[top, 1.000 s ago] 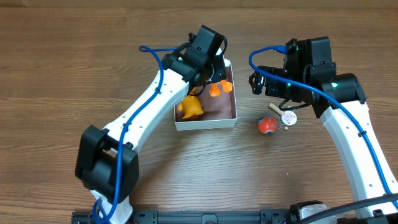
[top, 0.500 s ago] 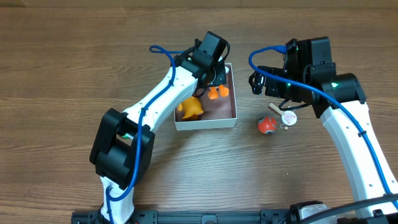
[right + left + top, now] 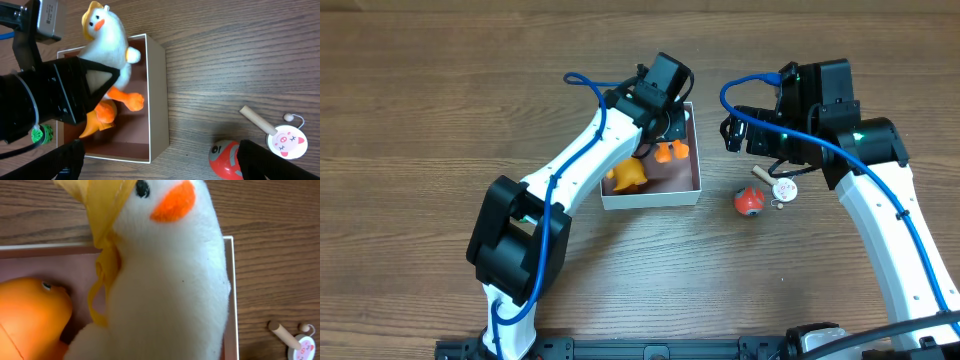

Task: Pack container
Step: 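Lift the white duck with the left gripper and carry it over the box, then lower the duck into the box beside the dinosaur and release it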

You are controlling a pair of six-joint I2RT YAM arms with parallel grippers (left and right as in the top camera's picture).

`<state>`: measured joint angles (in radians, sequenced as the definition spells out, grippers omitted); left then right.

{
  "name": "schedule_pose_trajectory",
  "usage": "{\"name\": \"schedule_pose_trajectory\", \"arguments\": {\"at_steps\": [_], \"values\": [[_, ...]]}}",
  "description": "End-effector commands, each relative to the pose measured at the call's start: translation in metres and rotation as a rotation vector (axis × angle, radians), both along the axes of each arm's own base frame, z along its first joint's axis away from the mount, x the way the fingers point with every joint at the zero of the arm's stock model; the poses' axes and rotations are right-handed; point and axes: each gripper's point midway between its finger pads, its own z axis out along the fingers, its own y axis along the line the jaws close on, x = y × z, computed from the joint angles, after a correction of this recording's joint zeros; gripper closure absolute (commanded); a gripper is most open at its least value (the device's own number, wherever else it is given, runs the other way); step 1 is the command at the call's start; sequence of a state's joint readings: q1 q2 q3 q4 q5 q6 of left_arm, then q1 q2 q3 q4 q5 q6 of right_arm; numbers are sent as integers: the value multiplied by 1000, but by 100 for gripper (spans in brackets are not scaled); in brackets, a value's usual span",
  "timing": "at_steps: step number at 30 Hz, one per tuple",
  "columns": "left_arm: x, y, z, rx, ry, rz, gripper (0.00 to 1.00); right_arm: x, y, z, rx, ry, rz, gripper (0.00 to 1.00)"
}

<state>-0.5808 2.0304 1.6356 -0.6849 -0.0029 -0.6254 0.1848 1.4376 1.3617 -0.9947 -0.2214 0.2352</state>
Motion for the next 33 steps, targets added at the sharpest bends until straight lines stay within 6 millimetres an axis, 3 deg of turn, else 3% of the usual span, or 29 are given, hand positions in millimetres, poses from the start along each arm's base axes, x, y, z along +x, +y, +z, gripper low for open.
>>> {"name": "schedule_pose_trajectory", "arguments": {"at_steps": [1,5,14,22,33], "values": [[-13,-10,4,26,-3,-47,96,4,4,11,10,-29,7,0],[-21,-10,11,29,5,-52,96,4,4,11,10,-29,7,0],[-26,2,6,82,29,-17,96,4,4,11,10,-29,7,0],[-24,-3,-2,70,35,-19,96,4,4,11,10,-29,7,0],[-43,-21,-7,99,45,-71,96,4,4,11,10,-29,7,0]]}}
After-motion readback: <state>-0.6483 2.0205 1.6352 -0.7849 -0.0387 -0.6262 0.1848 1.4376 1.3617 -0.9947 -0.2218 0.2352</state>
